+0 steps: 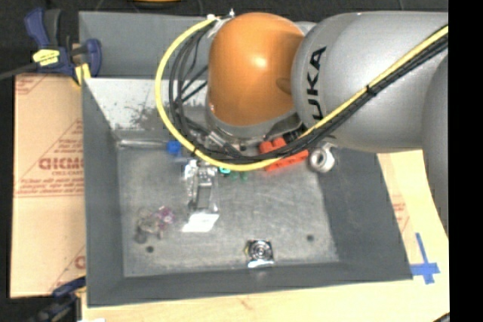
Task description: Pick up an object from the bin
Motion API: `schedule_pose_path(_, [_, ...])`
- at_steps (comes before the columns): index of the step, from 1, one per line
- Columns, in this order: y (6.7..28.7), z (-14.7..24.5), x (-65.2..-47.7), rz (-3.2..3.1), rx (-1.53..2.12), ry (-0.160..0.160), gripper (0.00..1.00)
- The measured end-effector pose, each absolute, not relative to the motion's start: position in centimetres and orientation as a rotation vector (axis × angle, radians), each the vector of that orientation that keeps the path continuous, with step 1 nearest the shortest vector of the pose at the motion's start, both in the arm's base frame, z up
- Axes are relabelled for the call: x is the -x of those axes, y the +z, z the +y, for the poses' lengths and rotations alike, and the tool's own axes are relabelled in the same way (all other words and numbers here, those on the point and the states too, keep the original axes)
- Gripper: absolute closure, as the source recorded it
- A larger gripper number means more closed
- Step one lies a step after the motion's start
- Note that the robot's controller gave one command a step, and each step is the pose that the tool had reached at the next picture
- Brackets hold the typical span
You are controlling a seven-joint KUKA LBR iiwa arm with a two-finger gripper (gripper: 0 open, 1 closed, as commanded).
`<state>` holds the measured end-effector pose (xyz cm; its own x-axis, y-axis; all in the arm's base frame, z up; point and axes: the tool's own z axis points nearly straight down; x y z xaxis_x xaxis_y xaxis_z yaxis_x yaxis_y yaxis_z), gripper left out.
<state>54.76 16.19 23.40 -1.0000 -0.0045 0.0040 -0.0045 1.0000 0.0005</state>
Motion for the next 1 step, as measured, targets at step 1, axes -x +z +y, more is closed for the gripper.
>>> schedule_pose_path(1, [13.35, 16.42, -53.48, -3.13, -0.218, 0.002, 0.0])
